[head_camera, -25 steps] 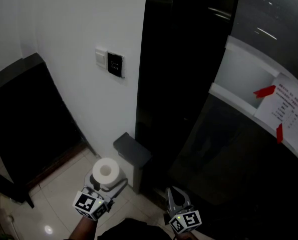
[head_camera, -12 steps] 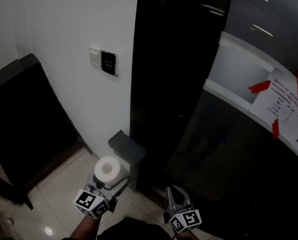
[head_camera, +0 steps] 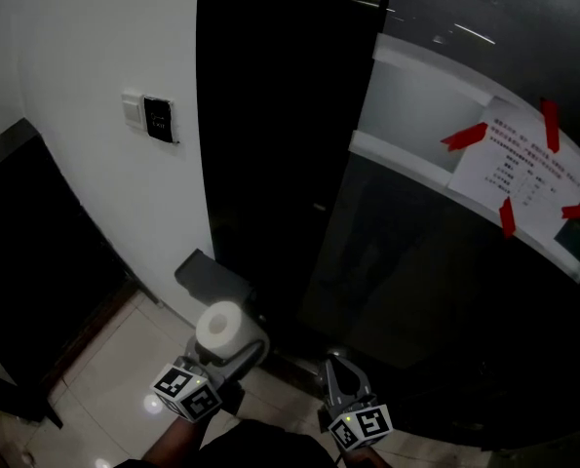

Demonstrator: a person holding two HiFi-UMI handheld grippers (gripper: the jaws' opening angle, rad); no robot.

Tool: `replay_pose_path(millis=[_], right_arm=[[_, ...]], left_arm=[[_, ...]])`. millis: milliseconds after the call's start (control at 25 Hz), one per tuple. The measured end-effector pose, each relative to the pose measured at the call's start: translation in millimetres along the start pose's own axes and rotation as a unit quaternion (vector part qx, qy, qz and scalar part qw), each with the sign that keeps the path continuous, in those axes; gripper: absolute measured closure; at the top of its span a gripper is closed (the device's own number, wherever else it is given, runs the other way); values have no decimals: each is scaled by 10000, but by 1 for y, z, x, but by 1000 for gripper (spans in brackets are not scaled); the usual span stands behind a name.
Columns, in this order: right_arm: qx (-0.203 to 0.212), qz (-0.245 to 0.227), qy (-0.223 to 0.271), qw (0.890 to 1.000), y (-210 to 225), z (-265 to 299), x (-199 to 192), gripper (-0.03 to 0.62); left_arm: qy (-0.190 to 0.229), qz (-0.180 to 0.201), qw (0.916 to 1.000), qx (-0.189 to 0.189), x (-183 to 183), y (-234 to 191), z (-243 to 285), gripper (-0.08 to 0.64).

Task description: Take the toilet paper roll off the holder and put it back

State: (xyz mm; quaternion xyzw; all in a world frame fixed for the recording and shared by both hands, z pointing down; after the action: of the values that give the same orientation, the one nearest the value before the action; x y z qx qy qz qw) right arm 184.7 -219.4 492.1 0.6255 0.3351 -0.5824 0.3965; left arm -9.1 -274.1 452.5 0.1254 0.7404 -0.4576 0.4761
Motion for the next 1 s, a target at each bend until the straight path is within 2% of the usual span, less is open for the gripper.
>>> replay_pose_path(millis=[160, 280, 400, 480, 600, 680, 760, 800, 880, 1000], right_arm=[[-238, -23, -51, 9997, 11, -14, -1, 578], [-331, -69, -79, 9994, 16, -19, 0, 578], [-312, -112, -35, 9994, 17, -15, 4, 578], [-253, -138, -11, 9996, 15, -11, 7, 578], [-175, -166, -35, 9997, 11, -6, 7, 578], [-149, -169, -44, 9997, 10, -3, 7, 578], [-135, -173, -50, 9997, 9, -1, 7, 578], [-131, -178, -51, 9997, 9, 0, 7, 578], [-143, -196, -21, 9997, 9, -1, 6, 578], [-186, -188, -14, 9996, 9, -1, 7, 578]], left_arm=[[-4, -861, 9960, -242, -14, 5, 13, 90], [-19, -1315, 9908, -326, -26, 5, 20, 89], [-42, -1929, 9806, -331, -44, -2, 25, 90], [-31, -2604, 9650, -299, -60, -11, 26, 91], [-8, -3785, 9254, -211, -87, -21, 25, 91], [33, -4328, 9008, -368, -94, -20, 29, 91], [77, -4704, 8810, -499, -100, -23, 34, 91], [119, -4841, 8733, -533, -103, -27, 36, 91], [191, -5003, 8641, -519, -108, -34, 38, 91], [160, -5070, 8610, -369, -117, -46, 35, 91]])
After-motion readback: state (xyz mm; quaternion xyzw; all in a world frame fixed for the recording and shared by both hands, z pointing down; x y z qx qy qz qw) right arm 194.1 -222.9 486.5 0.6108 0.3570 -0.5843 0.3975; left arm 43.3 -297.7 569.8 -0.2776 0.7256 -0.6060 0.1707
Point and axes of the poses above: the fingertips, and each gripper's own axes: z forward along the fingers, y to its right, x out of its top, the point moved 2 cm from there along -z, backward along the fingers, and after that the axes turned 5 degrees about -z, right-handed, at the moved point
